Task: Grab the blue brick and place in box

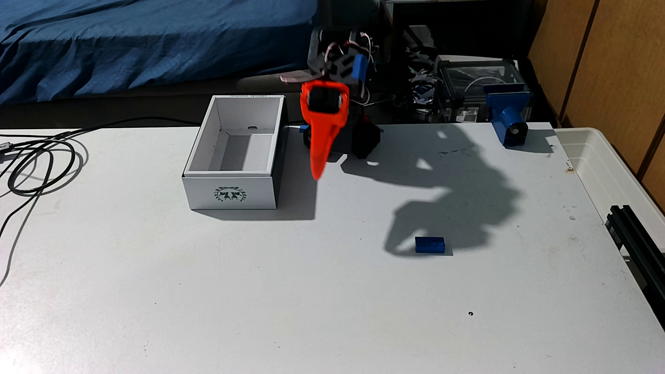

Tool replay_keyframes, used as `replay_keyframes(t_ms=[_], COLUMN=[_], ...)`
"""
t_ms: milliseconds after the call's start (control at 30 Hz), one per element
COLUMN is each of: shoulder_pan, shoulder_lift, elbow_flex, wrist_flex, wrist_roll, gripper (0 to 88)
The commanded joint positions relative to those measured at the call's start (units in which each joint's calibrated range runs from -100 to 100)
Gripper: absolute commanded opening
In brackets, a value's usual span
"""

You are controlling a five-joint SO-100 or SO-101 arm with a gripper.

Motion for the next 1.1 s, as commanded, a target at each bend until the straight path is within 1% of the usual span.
replay_keyframes(t_ms=[0, 267, 367, 733, 800, 900, 1067], shoulder_pan=[2.6, 4.2, 4.1, 3.6, 2.0, -0.3, -4.4], shoulder_lift=[-0.8, -0.7, 2.4, 34.8, 40.7, 48.4, 57.5], elbow_flex=[-7.1, -22.1, -26.3, -53.1, -57.1, -61.1, -61.7], wrist_flex=[2.1, 8.6, 10.1, 18.2, 20.3, 23.3, 23.6], wrist_roll=[1.1, 1.6, 2.1, 1.5, 1.5, 1.4, 1.3], gripper=[0.6, 0.6, 0.6, 0.6, 0.6, 0.6, 0.6])
